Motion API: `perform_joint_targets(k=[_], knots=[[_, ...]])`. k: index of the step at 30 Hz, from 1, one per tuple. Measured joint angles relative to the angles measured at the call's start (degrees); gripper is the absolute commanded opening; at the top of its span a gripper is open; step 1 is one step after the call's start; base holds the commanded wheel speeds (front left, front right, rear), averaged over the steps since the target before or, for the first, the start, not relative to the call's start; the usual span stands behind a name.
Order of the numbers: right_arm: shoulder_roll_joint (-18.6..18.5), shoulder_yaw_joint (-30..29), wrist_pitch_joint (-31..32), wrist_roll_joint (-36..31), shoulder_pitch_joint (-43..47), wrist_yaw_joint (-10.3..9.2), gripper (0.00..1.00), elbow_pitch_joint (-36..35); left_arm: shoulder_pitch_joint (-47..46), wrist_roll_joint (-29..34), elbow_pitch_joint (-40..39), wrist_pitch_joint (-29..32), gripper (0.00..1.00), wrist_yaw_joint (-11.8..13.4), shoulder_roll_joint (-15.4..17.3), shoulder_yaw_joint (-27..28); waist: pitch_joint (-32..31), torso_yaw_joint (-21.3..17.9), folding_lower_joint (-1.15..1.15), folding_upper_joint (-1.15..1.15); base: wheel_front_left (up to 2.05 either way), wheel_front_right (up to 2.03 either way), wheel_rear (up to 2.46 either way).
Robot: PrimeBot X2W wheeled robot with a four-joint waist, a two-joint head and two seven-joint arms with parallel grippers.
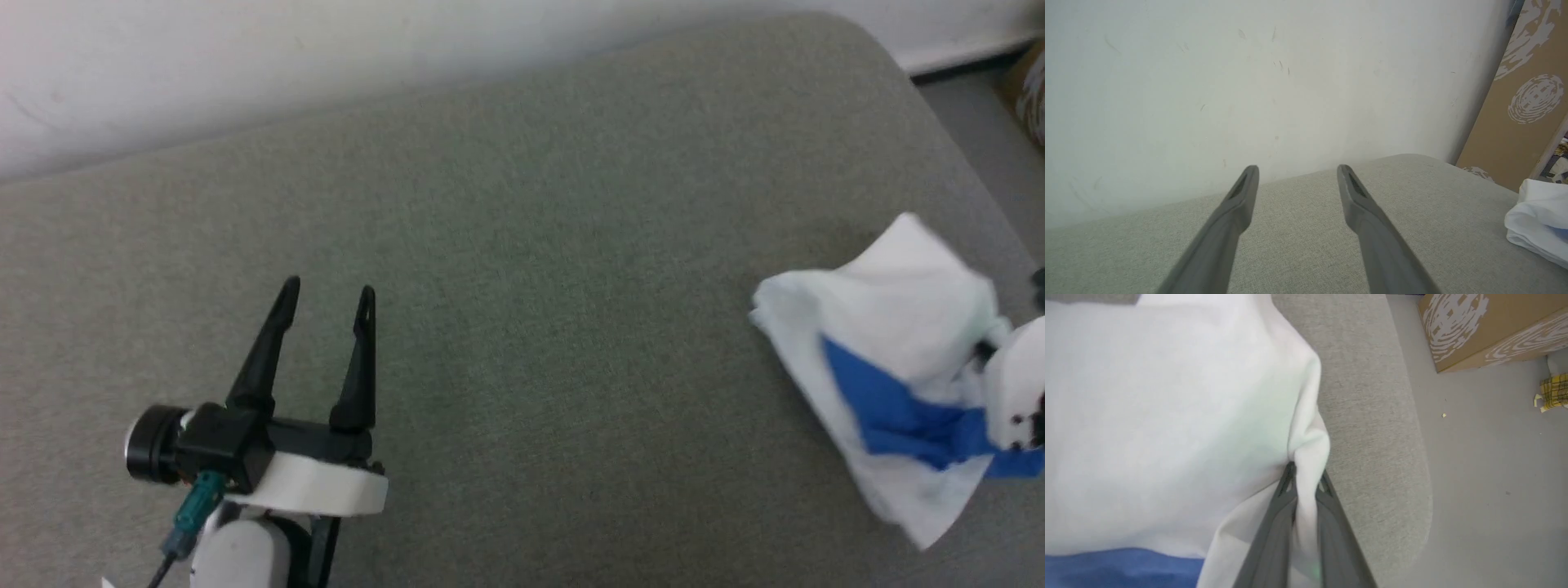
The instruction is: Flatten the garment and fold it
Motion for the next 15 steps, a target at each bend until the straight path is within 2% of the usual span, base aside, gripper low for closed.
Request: perform_joint_targets(k=[4, 8, 9, 10, 11, 15], knots=[[-1.1, -4.9, -6.8, -1.9, -4.0, -0.01, 0.0, 6.2, -2.8, 0.1, 0.1, 0.0, 1.0, -0.5, 0.7, -0.5, 4.4, -0.7, 0.01, 0.0, 0.0, 0.0, 0.0], [0.1, -9.3, -13.2, -3.7, -6.7, -0.01, 0.0, 10.8, -3.5, 0.1, 0.6, 0.0, 1.0, -0.5, 0.9, -0.7, 8.1, -1.0, 0.01, 0.0, 0.0, 0.0, 0.0], [0.6, -9.9, -15.1, -4.1, -7.1, 0.0, 0.08, 11.7, -3.7, 0.1, 0.8, 0.0, 1.0, -0.5, 0.9, -0.8, 8.8, -1.0, 0.01, 0.0, 0.0, 0.0, 0.0], [1.0, -10.2, -16.8, -4.2, -7.6, 0.0, 0.51, 12.9, -3.8, 0.1, 1.0, 0.0, 1.0, -0.5, 0.9, -0.8, 9.4, -1.0, 0.01, 0.0, 0.0, 0.0, 0.0], [1.3, -10.3, -18.7, -4.5, -7.8, -0.01, 1.0, 13.7, -3.9, 0.1, 1.3, 0.0, 1.0, -0.5, 0.9, -0.8, 9.9, -1.0, 0.01, 0.0, 0.0, 0.0, 0.0], [2.8, -12.2, -25.4, -7.6, -7.9, -0.01, 1.0, 16.8, -3.9, 0.0, 2.3, 0.0, 1.0, -0.5, 0.7, -1.1, 10.3, -0.7, 0.0, 0.0, 0.0, 0.0, 0.0]])
